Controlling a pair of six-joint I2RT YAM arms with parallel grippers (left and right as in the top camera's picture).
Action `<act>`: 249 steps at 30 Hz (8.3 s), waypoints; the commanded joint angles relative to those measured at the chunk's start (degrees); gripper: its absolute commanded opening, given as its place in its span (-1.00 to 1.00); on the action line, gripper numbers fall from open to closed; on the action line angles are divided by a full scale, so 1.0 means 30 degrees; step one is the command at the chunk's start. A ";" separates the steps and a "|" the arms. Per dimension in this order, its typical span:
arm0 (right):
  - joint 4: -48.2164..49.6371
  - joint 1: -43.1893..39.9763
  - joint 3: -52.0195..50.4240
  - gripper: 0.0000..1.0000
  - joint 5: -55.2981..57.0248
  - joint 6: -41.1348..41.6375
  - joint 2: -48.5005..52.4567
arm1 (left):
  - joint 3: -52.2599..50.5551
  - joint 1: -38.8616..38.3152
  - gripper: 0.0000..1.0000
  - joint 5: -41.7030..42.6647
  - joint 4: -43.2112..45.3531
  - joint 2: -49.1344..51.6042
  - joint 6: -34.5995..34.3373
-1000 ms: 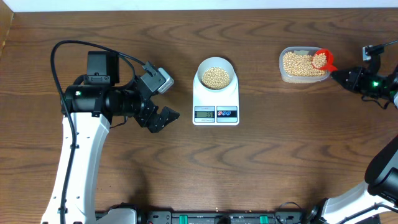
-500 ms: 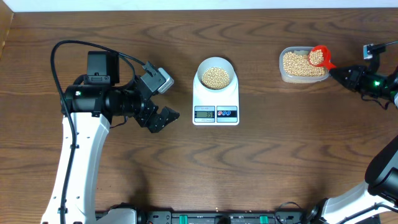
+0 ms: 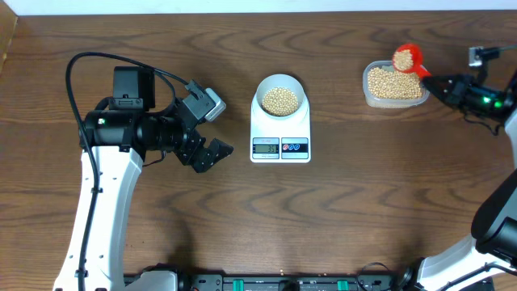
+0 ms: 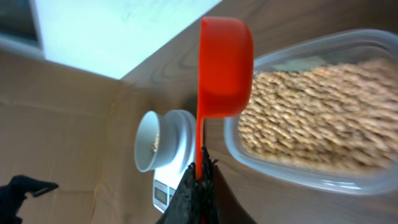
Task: Scoop item into bowl and weigh 50g on scale
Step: 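Lift the filled red scoop and move it left over the bowl, then tilt the red scoop over the bowl to pour soybeans in, then move the red scoop right back to the soybean tub, then scoop a small amount of soybeans from the tub with the red scoop, then carry the red scoop left and lower it into the bowl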
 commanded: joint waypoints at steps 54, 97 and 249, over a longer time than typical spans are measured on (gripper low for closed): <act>0.2339 1.1693 -0.0095 -0.97 0.5909 -0.6164 -0.0270 | 0.0117 0.0044 0.95 0.0248 -0.0073 -0.0204 0.0321; 0.1559 1.3070 -0.0095 -0.98 0.9894 -0.7788 -0.1566 | 0.0117 0.0044 0.96 0.0248 -0.0073 -0.0204 0.0321; 0.2229 1.1985 -0.0095 -0.98 0.9653 -1.0499 -0.2149 | 0.0117 0.0044 0.96 0.0248 -0.0073 -0.0204 0.0321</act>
